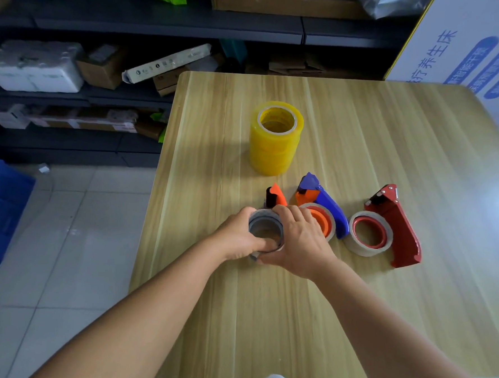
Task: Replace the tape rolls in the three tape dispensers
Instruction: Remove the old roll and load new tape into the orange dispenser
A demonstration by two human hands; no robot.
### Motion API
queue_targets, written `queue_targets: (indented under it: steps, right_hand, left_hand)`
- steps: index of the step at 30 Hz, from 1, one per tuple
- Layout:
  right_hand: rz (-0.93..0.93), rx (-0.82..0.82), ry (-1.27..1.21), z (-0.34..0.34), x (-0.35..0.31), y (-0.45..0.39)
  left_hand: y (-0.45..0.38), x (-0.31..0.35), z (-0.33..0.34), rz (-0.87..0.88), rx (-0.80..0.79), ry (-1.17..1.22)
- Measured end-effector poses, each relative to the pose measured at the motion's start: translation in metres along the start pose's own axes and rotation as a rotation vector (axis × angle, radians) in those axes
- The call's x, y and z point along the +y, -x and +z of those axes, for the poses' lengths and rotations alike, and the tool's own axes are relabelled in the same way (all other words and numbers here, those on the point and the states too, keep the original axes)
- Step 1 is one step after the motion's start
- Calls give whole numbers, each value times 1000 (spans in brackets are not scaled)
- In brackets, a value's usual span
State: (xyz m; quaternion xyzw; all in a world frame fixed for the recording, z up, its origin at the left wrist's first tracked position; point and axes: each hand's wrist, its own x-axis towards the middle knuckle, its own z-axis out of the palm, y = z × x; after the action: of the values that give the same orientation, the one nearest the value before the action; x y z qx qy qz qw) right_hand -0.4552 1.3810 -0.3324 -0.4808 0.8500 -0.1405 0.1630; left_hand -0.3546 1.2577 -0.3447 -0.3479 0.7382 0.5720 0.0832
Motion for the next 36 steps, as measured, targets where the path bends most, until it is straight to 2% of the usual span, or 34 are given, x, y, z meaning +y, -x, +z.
queue_targets:
  steps: [8, 13, 17, 22, 24, 29, 36]
  right_hand:
    - [-18, -8, -133, 2, -1, 5]
    - [27, 18, -230, 0, 2, 6]
    - [24, 88, -278, -2, 2, 6]
    - [25, 89, -296, -1, 3, 3]
    - [29, 71, -294, 1, 3, 2]
    - [36, 4, -273, 1, 0, -3]
    - [26, -118, -265, 1, -2, -4]
  left_hand:
    - [-1, 4, 9, -3, 139, -185]
    - [9, 4, -7, 5, 97, 115]
    - [16, 3, -14, 110, 71, 148]
    - [17, 3, -10, 73, 38, 260]
    - [16, 2, -7, 40, 46, 269]
    - [12, 0, -1, -60, 183, 245]
    - [11, 7, -4, -71, 155, 184]
